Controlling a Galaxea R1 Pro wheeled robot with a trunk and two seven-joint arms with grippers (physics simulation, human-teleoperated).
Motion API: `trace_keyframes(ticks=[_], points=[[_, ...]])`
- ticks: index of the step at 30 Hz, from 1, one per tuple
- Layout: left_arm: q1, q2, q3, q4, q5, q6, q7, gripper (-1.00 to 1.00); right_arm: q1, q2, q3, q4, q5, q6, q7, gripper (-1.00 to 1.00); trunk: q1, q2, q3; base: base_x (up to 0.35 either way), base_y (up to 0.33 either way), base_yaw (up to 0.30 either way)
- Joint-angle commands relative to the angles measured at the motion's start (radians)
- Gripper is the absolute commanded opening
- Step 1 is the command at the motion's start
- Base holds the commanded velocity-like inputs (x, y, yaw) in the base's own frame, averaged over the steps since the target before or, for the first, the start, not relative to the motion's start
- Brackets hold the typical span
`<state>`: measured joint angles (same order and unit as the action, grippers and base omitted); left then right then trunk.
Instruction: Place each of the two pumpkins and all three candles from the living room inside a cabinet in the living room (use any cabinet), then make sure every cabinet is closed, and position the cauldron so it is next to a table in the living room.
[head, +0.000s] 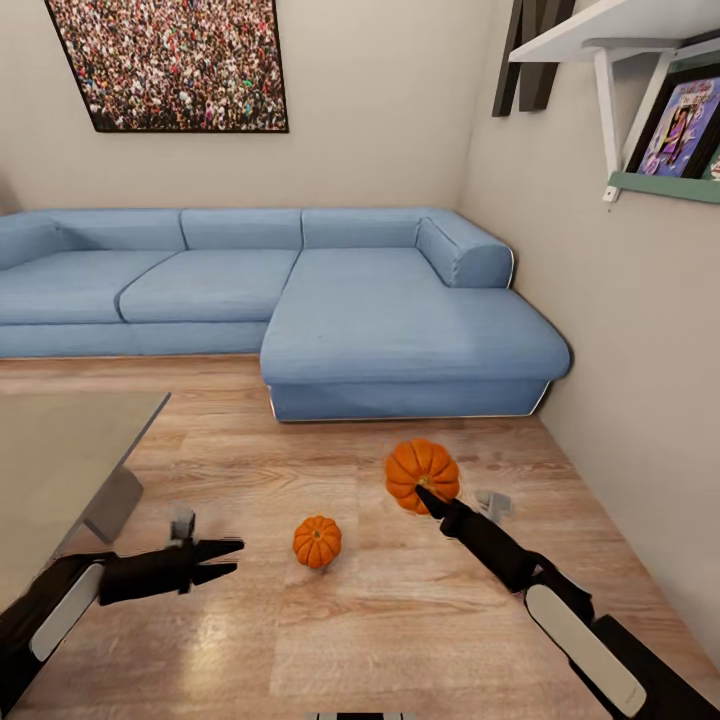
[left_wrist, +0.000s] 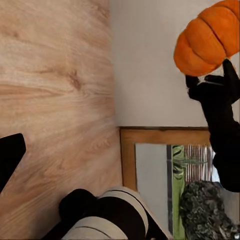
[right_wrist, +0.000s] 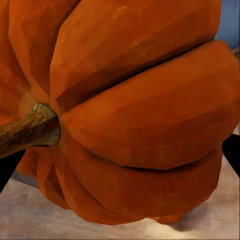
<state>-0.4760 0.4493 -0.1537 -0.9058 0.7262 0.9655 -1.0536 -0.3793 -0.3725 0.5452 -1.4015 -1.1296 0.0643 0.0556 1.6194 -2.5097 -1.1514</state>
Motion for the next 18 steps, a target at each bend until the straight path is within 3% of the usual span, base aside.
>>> trace_keyframes(ticks=[1, 3, 6, 7, 10, 13, 16, 18], points=[[-0.002, -0.013, 0.007, 0.018, 0.003, -0.003, 0.032, 1.0, -0.001, -0.002, 0.002, -0.035, -0.011, 0.003, -0.002, -1.0, 0.0, 0.0, -0.001, 0.0, 0.0, 0.0], [-0.012, -0.07, 0.041, 0.079, 0.0, -0.046, 0.189, 1.0, -0.001, -0.005, 0.003, -0.094, -0.014, 0.016, -0.004, -1.0, 0.0, 0.0, -0.001, 0.0, 0.0, 0.0], [-0.06, -0.131, 0.061, 0.125, 0.004, -0.126, 0.412, 1.0, -0.001, -0.005, -0.003, -0.113, -0.011, 0.06, -0.005, -1.0, 0.0, 0.0, -0.001, 0.0, 0.0, 0.0], [-0.075, -0.146, 0.063, 0.13, 0.004, -0.143, 0.452, 1.0, -0.001, -0.005, -0.005, -0.115, -0.011, 0.073, -0.005, -1.0, 0.0, 0.0, -0.001, 0.0, 0.0, 0.0], [-0.133, -0.212, 0.065, 0.16, -0.004, -0.229, 0.52, 1.0, -0.001, 0.001, -0.009, -0.114, -0.01, 0.109, -0.007, -1.0, 0.0, 0.0, -0.001, 0.0, 0.0, 0.0], [-0.171, -0.252, 0.065, 0.244, -0.006, -0.317, 0.582, 1.0, -0.001, 0.001, -0.012, -0.116, -0.011, 0.121, -0.007, -1.0, 0.0, 0.0, -0.001, 0.0, 0.0, 0.0], [-0.187, -0.267, 0.065, 0.341, -0.001, -0.445, 0.621, 1.0, -0.001, 0.004, -0.013, -0.115, -0.011, 0.122, -0.009, -1.0, 0.0, 0.0, -0.001, 0.0, 0.0, 0.0], [-0.19, -0.269, 0.065, 0.364, 0.001, -0.482, 0.624, 1.0, -0.001, 0.005, -0.012, -0.116, -0.009, 0.123, -0.01, -1.0, 0.0, 0.0, -0.001, 0.0, 0.0, 0.0]])
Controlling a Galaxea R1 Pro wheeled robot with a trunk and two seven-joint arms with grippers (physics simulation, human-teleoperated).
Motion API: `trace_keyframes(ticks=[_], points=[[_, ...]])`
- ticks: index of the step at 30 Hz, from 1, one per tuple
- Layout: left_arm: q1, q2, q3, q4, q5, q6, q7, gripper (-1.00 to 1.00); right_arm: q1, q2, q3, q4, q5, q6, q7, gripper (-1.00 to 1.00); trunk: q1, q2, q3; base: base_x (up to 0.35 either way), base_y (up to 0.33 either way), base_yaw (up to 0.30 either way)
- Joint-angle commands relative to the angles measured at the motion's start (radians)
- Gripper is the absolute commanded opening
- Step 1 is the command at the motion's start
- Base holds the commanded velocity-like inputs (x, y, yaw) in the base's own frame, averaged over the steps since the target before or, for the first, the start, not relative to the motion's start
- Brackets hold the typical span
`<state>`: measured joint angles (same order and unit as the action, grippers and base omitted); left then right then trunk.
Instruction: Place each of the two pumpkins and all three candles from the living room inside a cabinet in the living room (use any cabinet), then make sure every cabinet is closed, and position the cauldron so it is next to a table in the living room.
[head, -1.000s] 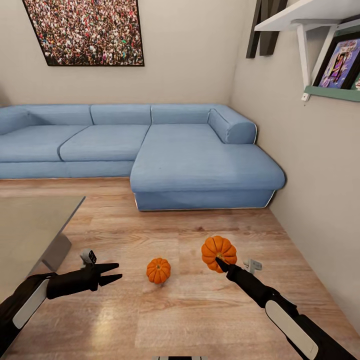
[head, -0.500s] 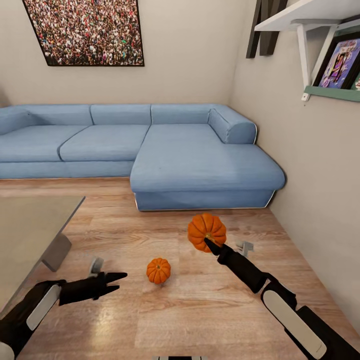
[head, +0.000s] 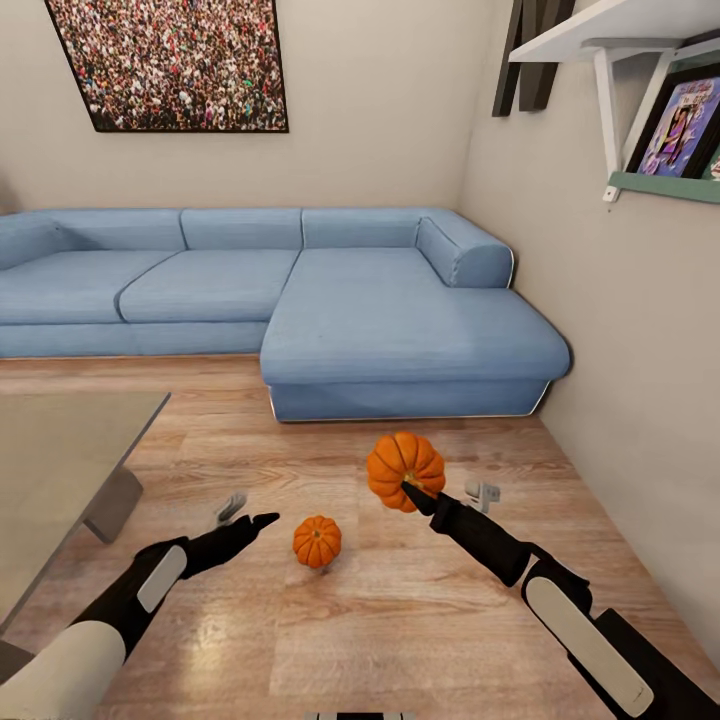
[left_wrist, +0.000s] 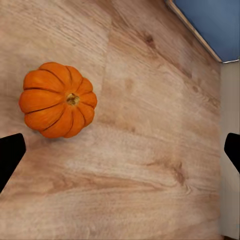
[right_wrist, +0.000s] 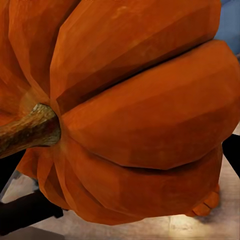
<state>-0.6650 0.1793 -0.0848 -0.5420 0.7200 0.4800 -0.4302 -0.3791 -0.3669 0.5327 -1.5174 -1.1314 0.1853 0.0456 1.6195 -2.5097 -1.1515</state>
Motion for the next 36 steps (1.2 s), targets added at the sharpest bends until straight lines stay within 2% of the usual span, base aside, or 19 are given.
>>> trace_keyframes(ticks=[1, 12, 17, 19, 30, 36], points=[[-0.001, 0.0, -0.004, 0.007, 0.009, -0.009, -0.001, 1.0, -0.001, -0.002, 0.001, -0.002, -0.007, 0.003, 0.0, -1.0, 0.0, 0.0, -0.001, 0.0, 0.0, 0.0], [-0.002, 0.007, -0.003, 0.013, 0.029, -0.019, 0.012, 1.0, 0.0, -0.007, 0.004, -0.03, -0.008, 0.004, 0.002, -1.0, 0.0, 0.0, -0.001, 0.0, 0.0, 0.0], [-0.002, 0.011, -0.003, 0.007, 0.031, -0.016, 0.081, 1.0, 0.0, -0.002, 0.004, -0.021, -0.008, 0.004, 0.001, -1.0, 0.0, 0.0, -0.001, 0.14, -0.021, 0.0], [-0.002, 0.008, -0.003, 0.007, 0.032, -0.015, 0.089, 1.0, -0.001, -0.001, 0.004, -0.018, -0.008, 0.004, 0.0, -1.0, 0.0, 0.0, -0.001, 0.106, -0.014, 0.0], [-0.002, 0.005, -0.003, 0.008, 0.032, -0.015, 0.097, 1.0, -0.001, -0.001, 0.004, -0.017, -0.007, 0.002, 0.0, -1.0, 0.0, 0.0, -0.001, 0.094, -0.002, 0.0], [-0.002, 0.005, -0.003, 0.008, 0.032, -0.015, 0.098, 1.0, -0.001, -0.002, 0.004, -0.015, -0.007, 0.002, 0.0, -1.0, 0.0, 0.0, -0.001, 0.298, 0.0, 0.0]])
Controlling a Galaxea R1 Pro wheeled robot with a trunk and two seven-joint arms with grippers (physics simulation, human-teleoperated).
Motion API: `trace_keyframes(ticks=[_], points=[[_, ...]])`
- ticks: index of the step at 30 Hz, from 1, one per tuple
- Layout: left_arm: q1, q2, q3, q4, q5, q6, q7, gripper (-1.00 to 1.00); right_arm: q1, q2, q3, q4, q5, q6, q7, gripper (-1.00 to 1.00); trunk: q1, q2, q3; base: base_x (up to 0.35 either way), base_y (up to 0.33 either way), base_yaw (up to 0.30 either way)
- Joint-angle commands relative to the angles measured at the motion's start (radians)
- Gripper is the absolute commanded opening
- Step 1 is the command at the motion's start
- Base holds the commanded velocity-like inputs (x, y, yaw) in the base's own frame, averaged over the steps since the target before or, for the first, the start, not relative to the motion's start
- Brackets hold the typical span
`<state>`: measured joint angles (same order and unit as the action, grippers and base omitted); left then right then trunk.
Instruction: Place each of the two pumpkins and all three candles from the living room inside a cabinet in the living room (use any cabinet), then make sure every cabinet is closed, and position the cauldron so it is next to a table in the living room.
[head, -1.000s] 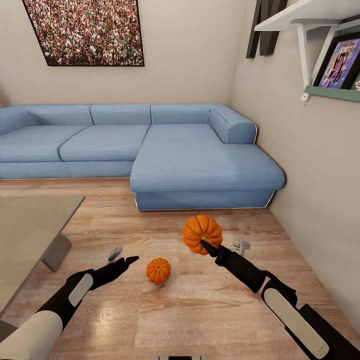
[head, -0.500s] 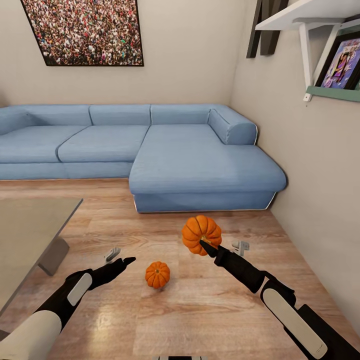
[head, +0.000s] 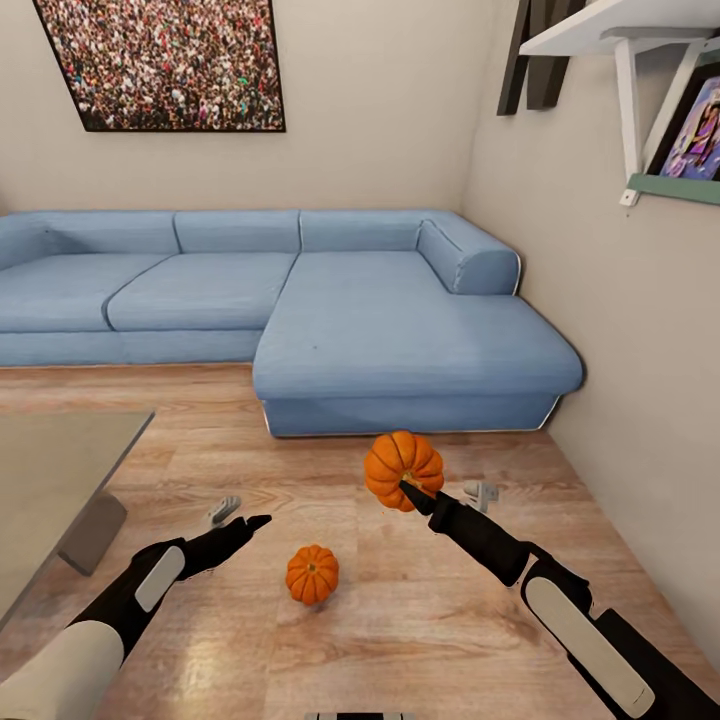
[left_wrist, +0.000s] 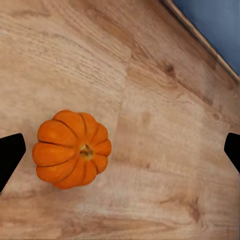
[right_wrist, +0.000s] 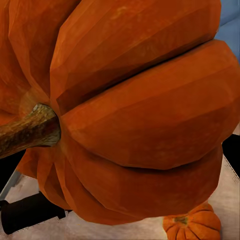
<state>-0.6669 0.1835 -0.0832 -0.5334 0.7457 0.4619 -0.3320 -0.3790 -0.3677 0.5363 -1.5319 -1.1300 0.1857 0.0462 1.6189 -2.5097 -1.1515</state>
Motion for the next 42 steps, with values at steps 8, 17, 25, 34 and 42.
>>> trace_keyframes(ticks=[8, 17, 25, 34, 42], points=[[0.0, 0.0, -0.004, -0.002, 0.003, 0.002, 0.002, 1.0, -0.001, 0.0, 0.0, 0.002, -0.008, 0.003, 0.0, -1.0, 0.0, 0.0, -0.001, 0.196, 0.0, 0.0], [0.0, -0.018, -0.005, -0.024, 0.007, 0.055, 0.128, 1.0, -0.001, -0.001, -0.001, 0.003, -0.011, 0.003, 0.0, -1.0, 0.001, -0.001, -0.009, 0.005, 0.0, 0.0], [0.0, -0.067, -0.006, -0.024, 0.007, 0.069, 0.143, 1.0, 0.0, -0.004, -0.001, -0.001, -0.013, -0.002, 0.003, -1.0, 0.005, -0.003, -0.04, 0.0, 0.0, 0.0], [0.0, -0.067, -0.006, -0.012, 0.007, 0.067, 0.142, 1.0, -0.001, -0.001, -0.001, -0.002, -0.01, 0.003, 0.005, -1.0, 0.009, -0.005, -0.074, 0.0, 0.0, 0.0], [0.0, -0.064, -0.006, -0.01, 0.008, 0.067, 0.14, 1.0, -0.001, -0.003, -0.001, -0.004, -0.008, -0.001, 0.01, -1.0, 0.013, -0.007, -0.105, 0.0, 0.0, 0.0]])
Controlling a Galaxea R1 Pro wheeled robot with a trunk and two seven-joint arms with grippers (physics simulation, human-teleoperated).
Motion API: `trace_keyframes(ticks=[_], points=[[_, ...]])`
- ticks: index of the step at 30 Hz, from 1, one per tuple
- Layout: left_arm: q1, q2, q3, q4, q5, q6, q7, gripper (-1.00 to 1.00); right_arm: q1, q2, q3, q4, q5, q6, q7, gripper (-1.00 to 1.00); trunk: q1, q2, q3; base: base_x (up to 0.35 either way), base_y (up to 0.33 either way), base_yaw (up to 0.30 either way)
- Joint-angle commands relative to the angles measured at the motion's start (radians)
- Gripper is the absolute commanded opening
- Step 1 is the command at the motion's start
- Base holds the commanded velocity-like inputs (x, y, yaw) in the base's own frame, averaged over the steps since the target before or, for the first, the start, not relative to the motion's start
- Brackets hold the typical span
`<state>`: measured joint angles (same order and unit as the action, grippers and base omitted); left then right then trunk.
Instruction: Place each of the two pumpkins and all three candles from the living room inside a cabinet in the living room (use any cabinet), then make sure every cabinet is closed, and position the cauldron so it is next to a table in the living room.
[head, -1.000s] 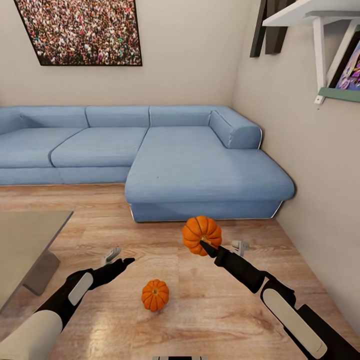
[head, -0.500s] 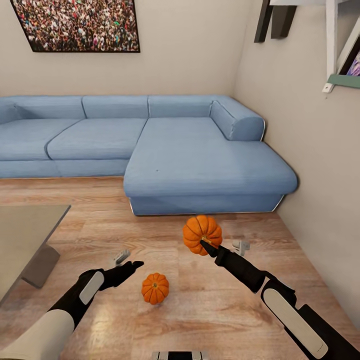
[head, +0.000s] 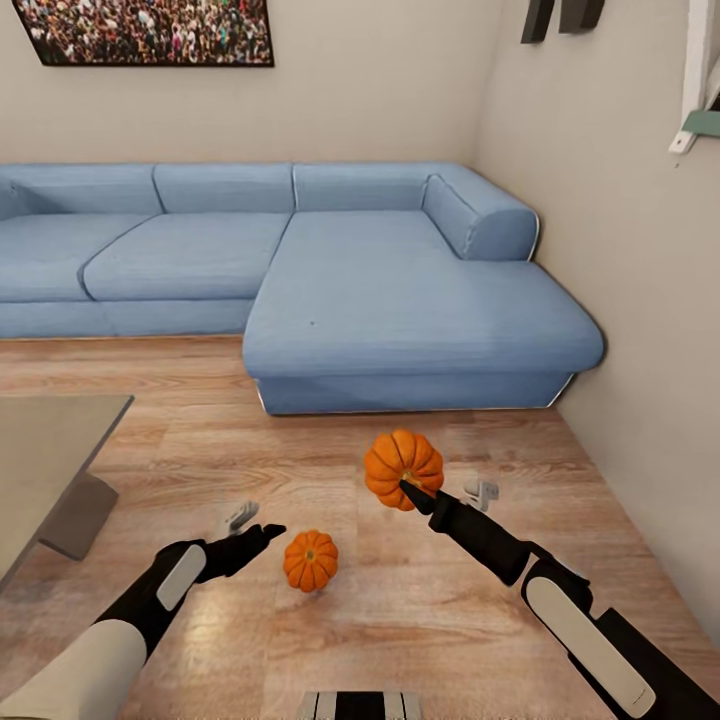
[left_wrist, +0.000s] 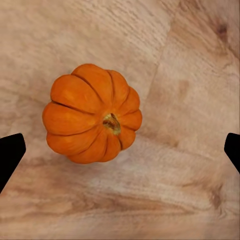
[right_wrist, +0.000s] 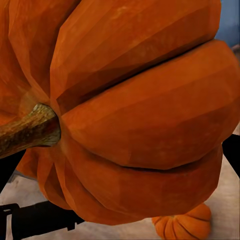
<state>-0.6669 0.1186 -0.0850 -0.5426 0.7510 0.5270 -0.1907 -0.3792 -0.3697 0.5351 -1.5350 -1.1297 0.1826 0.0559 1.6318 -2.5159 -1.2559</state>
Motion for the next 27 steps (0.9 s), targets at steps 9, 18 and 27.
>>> trace_keyframes(ticks=[9, 18, 27], points=[[0.0, 0.001, -0.004, 0.0, -0.007, -0.009, -0.001, 1.0, -0.001, -0.003, 0.0, -0.007, -0.009, 0.009, -0.005, -1.0, 0.004, -0.002, -0.036, 0.0, 0.0, 0.0], [0.0, 0.004, -0.005, 0.0, -0.014, -0.014, 0.0, 1.0, -0.001, 0.0, 0.002, -0.003, -0.009, 0.009, -0.008, -1.0, 0.008, -0.005, -0.07, 0.0, 0.0, 0.0], [0.0, 0.005, -0.005, 0.0, -0.015, -0.015, 0.002, 1.0, -0.001, 0.0, 0.002, -0.002, -0.007, 0.009, -0.008, -1.0, 0.012, -0.007, -0.105, 0.0, 0.0, 0.0]])
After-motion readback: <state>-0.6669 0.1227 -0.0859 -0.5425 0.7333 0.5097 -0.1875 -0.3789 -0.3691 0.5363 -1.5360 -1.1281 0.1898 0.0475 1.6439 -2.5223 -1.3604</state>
